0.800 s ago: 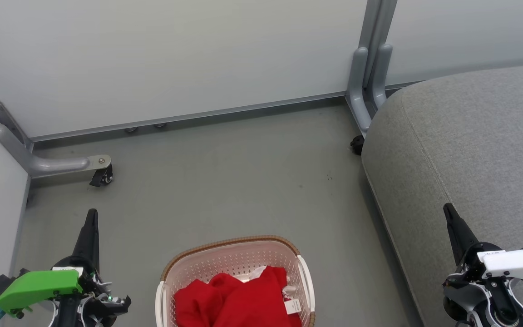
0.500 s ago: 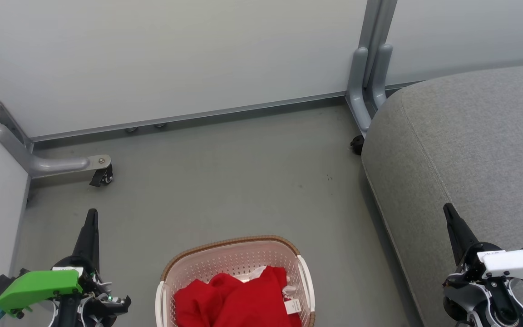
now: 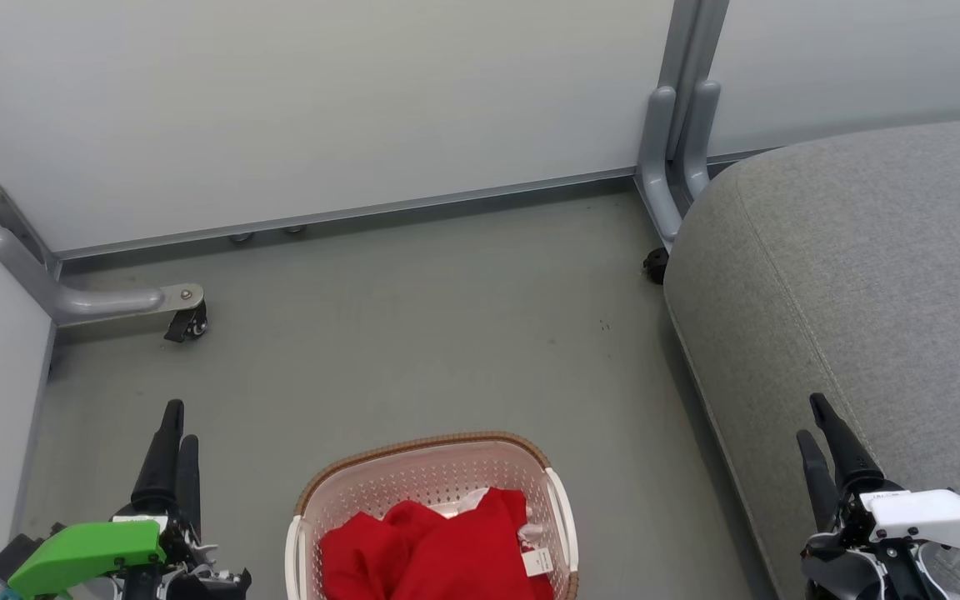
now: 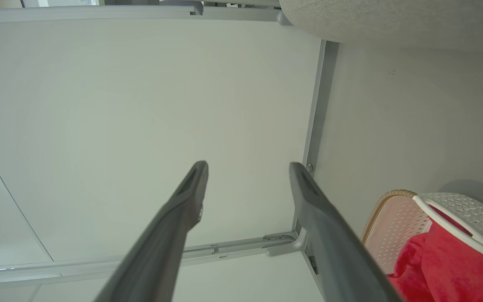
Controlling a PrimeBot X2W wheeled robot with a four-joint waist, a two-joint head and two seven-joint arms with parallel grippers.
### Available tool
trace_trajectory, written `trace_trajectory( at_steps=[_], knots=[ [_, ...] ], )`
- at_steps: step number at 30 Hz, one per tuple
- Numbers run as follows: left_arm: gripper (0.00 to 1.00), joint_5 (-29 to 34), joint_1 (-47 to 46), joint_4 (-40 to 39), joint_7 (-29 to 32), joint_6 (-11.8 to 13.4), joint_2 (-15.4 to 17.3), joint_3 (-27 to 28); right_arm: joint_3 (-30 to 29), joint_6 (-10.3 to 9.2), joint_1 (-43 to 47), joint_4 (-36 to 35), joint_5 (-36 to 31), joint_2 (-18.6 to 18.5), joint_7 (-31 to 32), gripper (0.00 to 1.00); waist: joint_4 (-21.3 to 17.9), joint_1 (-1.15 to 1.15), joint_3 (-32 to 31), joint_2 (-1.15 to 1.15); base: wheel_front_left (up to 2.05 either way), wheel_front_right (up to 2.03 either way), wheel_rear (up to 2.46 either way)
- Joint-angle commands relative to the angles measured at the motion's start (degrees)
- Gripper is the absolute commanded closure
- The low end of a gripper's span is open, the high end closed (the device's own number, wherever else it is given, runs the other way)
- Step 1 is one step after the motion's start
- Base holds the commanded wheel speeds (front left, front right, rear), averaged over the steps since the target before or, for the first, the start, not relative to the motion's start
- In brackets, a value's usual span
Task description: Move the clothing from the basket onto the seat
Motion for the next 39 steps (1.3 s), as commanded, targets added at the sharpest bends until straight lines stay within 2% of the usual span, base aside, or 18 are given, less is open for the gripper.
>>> trace_trajectory(
  at_steps=[1, 12, 39],
  knots=[
    [0.00, 1.3, -0.8, -1.7, -0.7, -0.1, 0.2, -0.1, 0.3, 0.01, -0.8, -1.4, -0.9, -0.4, -0.7, 0.00, 0.0, 0.00, 0.0, 0.03, 0.00, 0.00, 0.00],
    [0.00, 9.3, -1.0, -4.2, -3.6, -0.1, 0.3, -0.8, 1.6, 0.02, -0.9, -3.3, -7.5, -0.6, -3.6, 0.00, 0.2, 0.00, 0.2, 0.07, 0.00, 0.00, 0.00],
    [0.00, 42.1, -0.9, -8.6, -9.8, 1.4, 0.5, -3.1, 5.5, 0.02, -0.9, -8.5, -33.0, -0.8, -9.8, 0.00, 0.8, 0.00, 0.5, 0.19, 0.00, 0.00, 0.00]
  ],
)
